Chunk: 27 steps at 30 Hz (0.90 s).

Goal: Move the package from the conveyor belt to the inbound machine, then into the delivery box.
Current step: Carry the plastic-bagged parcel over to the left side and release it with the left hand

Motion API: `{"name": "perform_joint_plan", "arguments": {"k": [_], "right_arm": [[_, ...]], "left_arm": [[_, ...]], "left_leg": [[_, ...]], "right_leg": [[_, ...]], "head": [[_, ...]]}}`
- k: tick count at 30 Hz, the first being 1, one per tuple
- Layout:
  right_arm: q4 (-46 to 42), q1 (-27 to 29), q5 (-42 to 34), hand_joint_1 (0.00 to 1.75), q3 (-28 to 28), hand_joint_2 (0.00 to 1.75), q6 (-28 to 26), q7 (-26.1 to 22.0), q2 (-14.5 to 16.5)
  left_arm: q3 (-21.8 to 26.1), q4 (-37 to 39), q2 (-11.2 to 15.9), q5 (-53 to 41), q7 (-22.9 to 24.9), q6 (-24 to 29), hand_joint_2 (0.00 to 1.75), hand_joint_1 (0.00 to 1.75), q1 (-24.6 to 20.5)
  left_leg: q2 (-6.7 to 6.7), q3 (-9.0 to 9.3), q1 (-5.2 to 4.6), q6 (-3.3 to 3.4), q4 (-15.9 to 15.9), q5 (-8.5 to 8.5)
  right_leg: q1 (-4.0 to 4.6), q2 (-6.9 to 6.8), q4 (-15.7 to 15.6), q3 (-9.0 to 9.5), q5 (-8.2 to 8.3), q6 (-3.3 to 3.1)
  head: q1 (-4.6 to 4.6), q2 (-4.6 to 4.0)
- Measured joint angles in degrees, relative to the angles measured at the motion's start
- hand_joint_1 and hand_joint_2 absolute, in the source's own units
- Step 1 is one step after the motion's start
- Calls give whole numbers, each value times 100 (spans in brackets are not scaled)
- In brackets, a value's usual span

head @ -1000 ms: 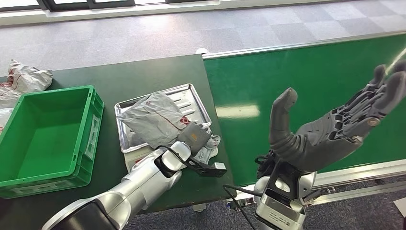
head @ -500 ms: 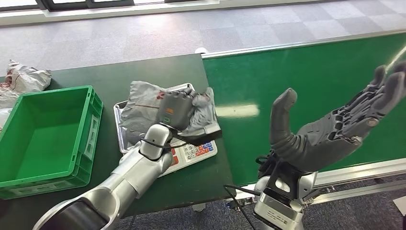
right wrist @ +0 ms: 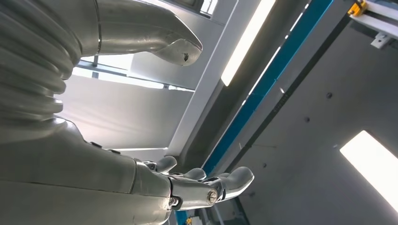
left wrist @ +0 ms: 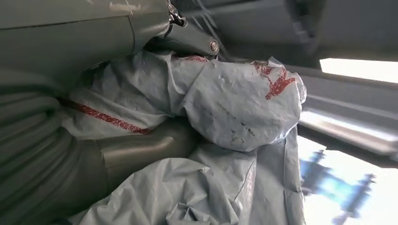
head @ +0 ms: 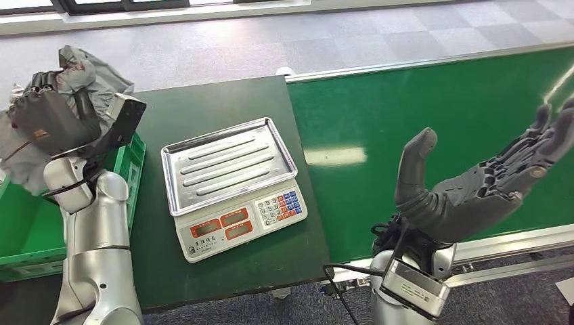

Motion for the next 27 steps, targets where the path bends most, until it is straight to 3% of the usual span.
{"name": "perform_joint_plan", "arguments": {"k": [3, 4, 5, 7, 8, 11, 12, 15, 20, 24, 26, 27], "right_arm": [[0, 45, -60, 0, -2, 175, -1, -1, -6], [-1, 53, -67, 0, -2, 175, -1, -1, -9], [-2, 57, -65, 0, -2, 175, -1, -2, -10], [-3, 58, -64, 0, -1, 175, -1, -4, -11], [-3, 58, -63, 0, 0, 175, -1, -5, -11], [-3, 56, -44, 0, 0, 175, -1, -5, -11], [-3, 56, -31, 0, 0, 175, 0, -5, -11], [-3, 56, 14, 0, 1, 175, 0, -5, -11], [-3, 54, 57, 0, 17, 175, 0, -5, -11], [-3, 52, 58, 0, 21, 175, 0, -5, -11], [-1, 49, 61, 0, 23, 175, 0, 5, -11], [3, 48, 66, 0, 25, 175, 0, 14, -11]], "left_arm": [[-747, 1115, 847, -215, 2848, -75, 175, 175, -347], [-1135, 1541, 1093, -217, 3541, -128, 175, 175, -484], [-1517, 1901, 1318, -219, 3891, -175, 175, 175, -591], [-2096, 2457, 1623, -220, 3847, -226, 175, 170, -740], [-2303, 2670, 1740, -220, 3675, -245, 175, 126, -788], [-2740, 3256, 1971, -216, 3457, -517, 44, 0, -943], [-2831, 3449, 2020, -204, 3412, -751, 0, 0, -993], [-2912, 3890, 2100, -80, 3206, -1301, 0, 0, -1042], [-2821, 4103, 2135, 400, 2986, -483, 0, 0, -1016], [-2739, 4135, 2147, 468, 2909, -294, 0, 0, -996], [-2574, 3785, 2076, 480, 2559, -168, 0, 0, -834], [-2375, 3383, 1974, 533, 2128, -107, 0, 0, -705]], "left_leg": [[12, -4, 3, -13, 0, 10], [9, -7, 6, -17, -1, 14], [5, -10, 8, -20, -1, 18], [2, -14, 10, -24, -2, 22], [8, -14, 10, -24, -2, 22], [25, -13, 8, -25, -1, 19], [23, -14, 8, -25, -1, 19], [13, -21, 9, -25, -2, 19], [8, -29, 11, -25, -2, 20], [3, -30, 11, -25, -2, 20], [9, -28, 8, -25, 0, 20], [11, -34, 7, -24, 3, 22]], "right_leg": [[6, 11, 1, -13, 9, -12], [8, 7, 3, -12, 10, -14], [9, 4, 4, -11, 11, -16], [9, 0, 6, -8, 14, -18], [8, 4, 6, -10, 17, -20], [6, 16, 6, -16, 23, -23], [6, 16, 6, -16, 23, -23], [8, 12, 5, -20, 23, -23], [9, 8, 6, -25, 23, -23], [8, 2, 6, -25, 23, -23], [7, 8, 5, -31, 24, -22], [8, 10, 4, -37, 26, -21]], "head": [[-5, 0], [-7, 0], [-9, 0], [-6, 0], [-6, 0], [-8, 0], [-8, 0], [-8, 0], [-8, 0], [-7, 0], [-9, 0], [-10, 0]]}}
